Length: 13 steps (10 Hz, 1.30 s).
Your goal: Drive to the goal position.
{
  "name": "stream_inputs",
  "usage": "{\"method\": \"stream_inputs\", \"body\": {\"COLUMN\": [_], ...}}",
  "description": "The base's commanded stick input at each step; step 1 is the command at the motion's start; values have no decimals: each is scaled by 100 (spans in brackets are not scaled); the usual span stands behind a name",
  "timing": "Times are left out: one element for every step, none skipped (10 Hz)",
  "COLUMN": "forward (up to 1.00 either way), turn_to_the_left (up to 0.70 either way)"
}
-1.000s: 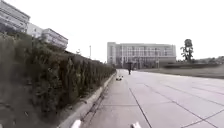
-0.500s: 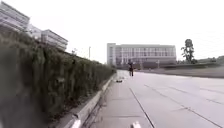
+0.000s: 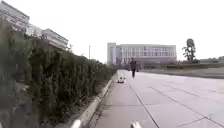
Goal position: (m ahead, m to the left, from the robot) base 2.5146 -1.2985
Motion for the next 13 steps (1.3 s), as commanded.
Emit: {"method": "stream_inputs", "body": {"forward": [70, 70, 70, 70, 70, 70, 70, 70, 70, 70, 70, 70, 70], "turn_to_the_left": [0, 0, 0, 0, 0, 0, 0, 0, 0, 0, 0, 0, 0]}}
